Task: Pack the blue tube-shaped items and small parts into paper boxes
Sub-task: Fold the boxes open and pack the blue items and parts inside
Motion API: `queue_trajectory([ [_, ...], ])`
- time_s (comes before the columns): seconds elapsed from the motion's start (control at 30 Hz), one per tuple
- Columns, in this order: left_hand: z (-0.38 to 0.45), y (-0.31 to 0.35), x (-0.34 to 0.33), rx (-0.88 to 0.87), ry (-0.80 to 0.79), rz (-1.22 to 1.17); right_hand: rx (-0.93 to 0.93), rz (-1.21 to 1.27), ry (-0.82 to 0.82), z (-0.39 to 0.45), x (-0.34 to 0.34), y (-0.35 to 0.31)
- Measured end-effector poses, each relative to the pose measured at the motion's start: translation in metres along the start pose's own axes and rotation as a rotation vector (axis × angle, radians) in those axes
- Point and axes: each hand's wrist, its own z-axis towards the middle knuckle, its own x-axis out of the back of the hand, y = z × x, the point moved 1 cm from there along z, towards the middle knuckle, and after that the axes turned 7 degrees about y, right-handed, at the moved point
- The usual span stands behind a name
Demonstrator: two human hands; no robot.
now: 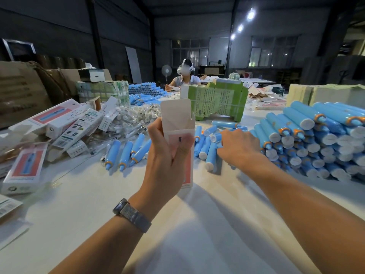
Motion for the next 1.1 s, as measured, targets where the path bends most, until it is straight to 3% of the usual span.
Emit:
queue_trajectory([
  [0.47,0.006,-0.007,-0.005,0.005,-0.002,0.081,-0.370,0.754,-0.032,0.008,0.016,0.002],
  [0.57,0.007,-0.010,-0.006,0.017,0.012,0.075,-0.513,1.169,-0.066,0.007,0.024,-0.004],
  [0.67,0.006,-0.010,-0.006,0.019,-0.005,0.063,-0.615,1.628,-0.203,0.004,0.036,-0.015],
  [0.77,0.007,-0.010,-0.002,-0.002,-0.007,0.080,-0.528,1.848,-0.313,-0.001,0.049,-0.026],
  [0.87,0.009,-0.012,0.006,-0.040,0.010,0.136,-0.321,1.956,-0.304,-0.007,0.065,-0.034],
  [0.97,0.010,-0.013,0.014,-0.099,0.016,0.201,-0.176,1.918,-0.203,-0.009,0.078,-0.035],
  [1.1,0.010,-0.012,0.018,-0.144,0.043,0.242,-0.122,1.757,-0.045,-0.009,0.089,-0.031],
])
